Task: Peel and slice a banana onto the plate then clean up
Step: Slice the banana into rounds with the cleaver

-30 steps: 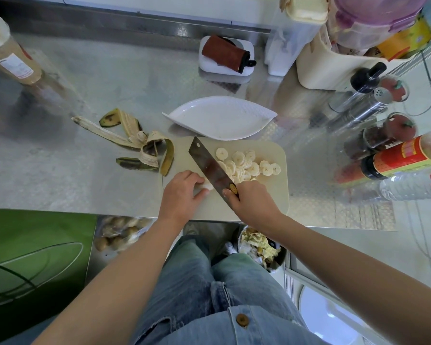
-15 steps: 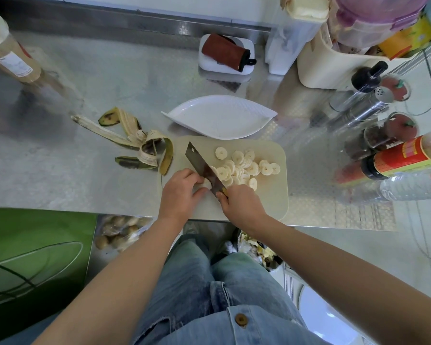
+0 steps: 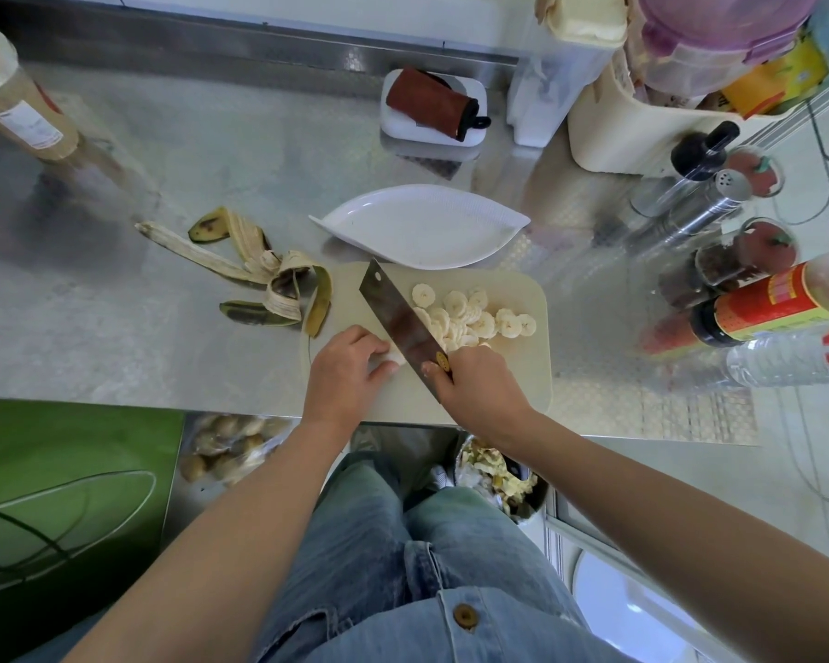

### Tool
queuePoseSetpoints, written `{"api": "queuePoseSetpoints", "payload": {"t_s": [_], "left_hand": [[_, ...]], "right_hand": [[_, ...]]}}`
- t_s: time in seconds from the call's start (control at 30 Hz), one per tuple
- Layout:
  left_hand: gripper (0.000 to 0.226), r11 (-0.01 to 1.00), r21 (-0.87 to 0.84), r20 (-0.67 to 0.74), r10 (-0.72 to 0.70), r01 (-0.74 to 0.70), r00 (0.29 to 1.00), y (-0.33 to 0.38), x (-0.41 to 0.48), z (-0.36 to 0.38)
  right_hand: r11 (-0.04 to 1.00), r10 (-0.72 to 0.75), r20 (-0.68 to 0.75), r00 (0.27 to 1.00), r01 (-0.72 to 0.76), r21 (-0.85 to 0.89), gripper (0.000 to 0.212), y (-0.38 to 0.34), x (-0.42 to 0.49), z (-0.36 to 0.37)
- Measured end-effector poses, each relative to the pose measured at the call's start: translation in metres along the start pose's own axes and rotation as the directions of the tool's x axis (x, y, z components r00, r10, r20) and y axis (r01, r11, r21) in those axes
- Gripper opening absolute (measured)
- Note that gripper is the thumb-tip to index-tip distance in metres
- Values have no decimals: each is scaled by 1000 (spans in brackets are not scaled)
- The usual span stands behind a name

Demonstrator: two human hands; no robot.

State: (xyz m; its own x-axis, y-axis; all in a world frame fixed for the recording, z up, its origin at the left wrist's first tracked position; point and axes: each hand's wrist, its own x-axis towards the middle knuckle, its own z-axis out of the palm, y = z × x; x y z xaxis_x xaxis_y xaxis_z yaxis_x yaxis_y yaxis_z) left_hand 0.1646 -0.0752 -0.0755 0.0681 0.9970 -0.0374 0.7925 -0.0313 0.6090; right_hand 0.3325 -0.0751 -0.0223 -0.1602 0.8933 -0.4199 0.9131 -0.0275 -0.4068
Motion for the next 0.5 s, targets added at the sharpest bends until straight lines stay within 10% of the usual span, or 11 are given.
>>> {"api": "queuePoseSetpoints", "payload": {"t_s": [0.5], "left_hand": [[18,1000,-3,-5,7,-7,1000,-2,2,3]], "right_hand": [[999,48,50,998,-48,-10,47,1,6,26]]}}
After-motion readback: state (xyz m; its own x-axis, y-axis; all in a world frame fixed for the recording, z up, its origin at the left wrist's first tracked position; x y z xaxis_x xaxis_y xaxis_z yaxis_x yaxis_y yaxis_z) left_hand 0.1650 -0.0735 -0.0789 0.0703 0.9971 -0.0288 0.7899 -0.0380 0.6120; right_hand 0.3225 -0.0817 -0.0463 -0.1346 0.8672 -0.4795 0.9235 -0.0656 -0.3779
